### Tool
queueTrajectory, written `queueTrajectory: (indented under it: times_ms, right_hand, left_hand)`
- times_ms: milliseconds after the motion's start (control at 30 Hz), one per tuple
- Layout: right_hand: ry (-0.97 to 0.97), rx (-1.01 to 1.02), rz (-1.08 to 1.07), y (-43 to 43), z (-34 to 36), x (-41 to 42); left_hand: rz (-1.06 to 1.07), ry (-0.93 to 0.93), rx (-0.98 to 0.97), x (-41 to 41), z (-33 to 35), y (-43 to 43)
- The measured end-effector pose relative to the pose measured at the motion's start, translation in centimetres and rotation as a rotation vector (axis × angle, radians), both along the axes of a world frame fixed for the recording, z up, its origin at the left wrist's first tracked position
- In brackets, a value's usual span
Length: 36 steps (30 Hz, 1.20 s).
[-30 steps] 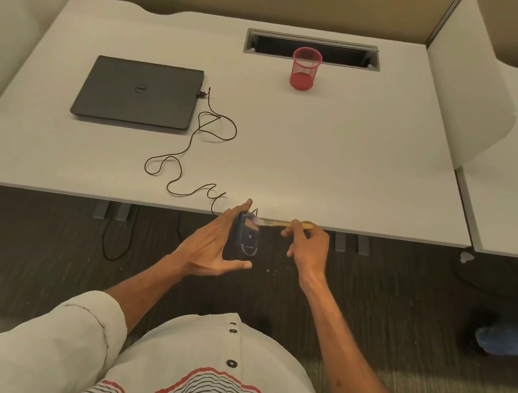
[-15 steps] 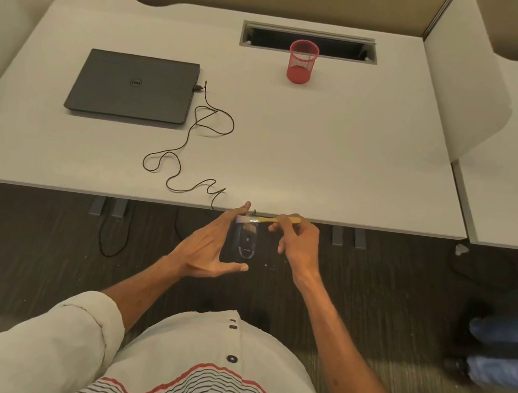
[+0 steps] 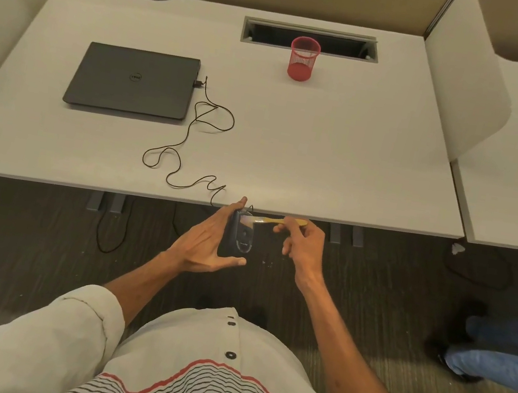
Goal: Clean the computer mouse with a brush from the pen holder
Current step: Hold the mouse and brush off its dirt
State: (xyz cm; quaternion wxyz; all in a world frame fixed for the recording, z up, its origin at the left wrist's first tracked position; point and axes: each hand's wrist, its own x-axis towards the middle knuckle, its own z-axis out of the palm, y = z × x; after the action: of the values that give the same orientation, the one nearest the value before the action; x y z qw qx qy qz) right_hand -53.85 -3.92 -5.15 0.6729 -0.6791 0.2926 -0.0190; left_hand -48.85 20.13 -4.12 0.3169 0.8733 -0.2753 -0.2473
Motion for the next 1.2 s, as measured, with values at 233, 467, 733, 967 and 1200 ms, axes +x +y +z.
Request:
queueTrajectory:
  times_ms: [233,467,733,967,1200]
  right_hand:
    - [0.052,-0.089,0.019,0.3,-0.5,-0.6]
    - [0.191,-0.242,-0.094,-1.5,-0.8,-0.9]
    - [-0.037,0.024,0.054,0.1,-0.1,-1.2]
    - [0.135,-0.115,-0.043,-0.9,-0.8,-1.3]
    - [0.046,-0.087,-0.082,-1.3,-0.2,-0.9]
  left_hand:
    - [-0.003,-0.007,-0.013,0.2,0.3,-0.3]
    - [-0.002,-0.008,-0.015,0.2,0.4,-0.2]
    - [0.000,-0.021,0.007,0.3,0.4,-0.7]
    - [0.018,-0.021,0.014,0.4,0.4,-0.8]
    - [0.014,-0.024,0.017,0.5,0.3,-0.9]
